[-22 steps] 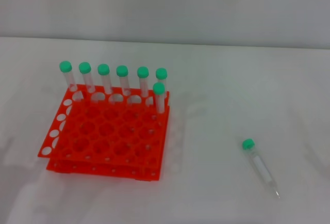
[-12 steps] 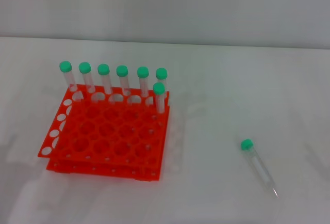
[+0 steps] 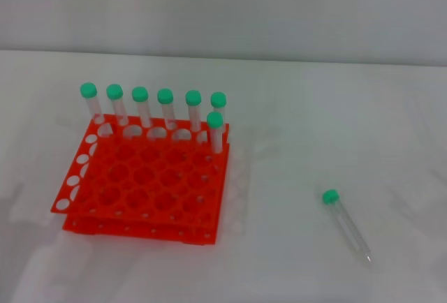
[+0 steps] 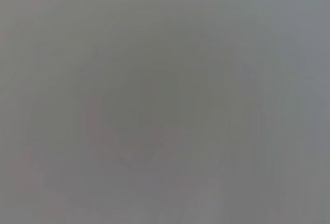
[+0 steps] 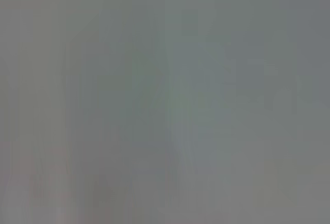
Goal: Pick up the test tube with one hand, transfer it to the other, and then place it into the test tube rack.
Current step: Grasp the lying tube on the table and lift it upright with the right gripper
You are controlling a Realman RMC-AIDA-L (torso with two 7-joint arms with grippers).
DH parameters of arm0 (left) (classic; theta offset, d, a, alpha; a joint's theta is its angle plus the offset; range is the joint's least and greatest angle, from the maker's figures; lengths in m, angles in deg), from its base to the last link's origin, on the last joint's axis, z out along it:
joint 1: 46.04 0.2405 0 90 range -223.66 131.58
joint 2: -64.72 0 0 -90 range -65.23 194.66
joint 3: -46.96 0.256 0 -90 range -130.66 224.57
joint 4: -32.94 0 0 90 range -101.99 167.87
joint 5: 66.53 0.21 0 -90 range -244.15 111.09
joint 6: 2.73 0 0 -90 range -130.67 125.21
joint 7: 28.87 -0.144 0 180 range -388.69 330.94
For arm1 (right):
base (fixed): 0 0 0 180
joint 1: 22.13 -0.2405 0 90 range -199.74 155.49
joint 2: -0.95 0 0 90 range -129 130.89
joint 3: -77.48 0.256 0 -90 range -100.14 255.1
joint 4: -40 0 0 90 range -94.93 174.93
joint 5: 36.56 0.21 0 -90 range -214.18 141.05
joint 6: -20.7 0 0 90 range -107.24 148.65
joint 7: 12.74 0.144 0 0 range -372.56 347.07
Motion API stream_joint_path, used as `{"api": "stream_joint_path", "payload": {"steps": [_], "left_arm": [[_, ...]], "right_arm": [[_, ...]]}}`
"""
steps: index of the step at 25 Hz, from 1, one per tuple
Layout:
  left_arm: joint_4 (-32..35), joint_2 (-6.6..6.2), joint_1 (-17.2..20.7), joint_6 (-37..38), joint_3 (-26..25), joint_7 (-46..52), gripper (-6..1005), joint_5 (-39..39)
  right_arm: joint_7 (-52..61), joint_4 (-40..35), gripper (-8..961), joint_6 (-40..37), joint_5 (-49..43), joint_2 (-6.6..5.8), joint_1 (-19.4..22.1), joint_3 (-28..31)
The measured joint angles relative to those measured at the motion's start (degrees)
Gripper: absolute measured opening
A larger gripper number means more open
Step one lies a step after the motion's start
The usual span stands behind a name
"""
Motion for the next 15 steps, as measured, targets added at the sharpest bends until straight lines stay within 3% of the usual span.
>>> {"api": "stream_joint_path", "payload": {"steps": [4,8,15], "left_arm": [[0.0,-0.01,-0.11,0.11,0.0,0.16,881,0.0],[0.0,-0.12,-0.46,0.72,-0.01,0.15,880,-0.02],[0.42,-0.26,-0.52,1.25,-0.05,0.08,880,-0.13]], "right_arm": [[16.92,-14.3,871,-1.08,-14.25,-0.07,-1.78,-0.13],[30.97,-27.17,871,0.14,-25.98,0.74,-2.95,-2.18],[55.63,-47.64,870,-1.09,-41.55,0.77,-4.22,-16.34]]}}
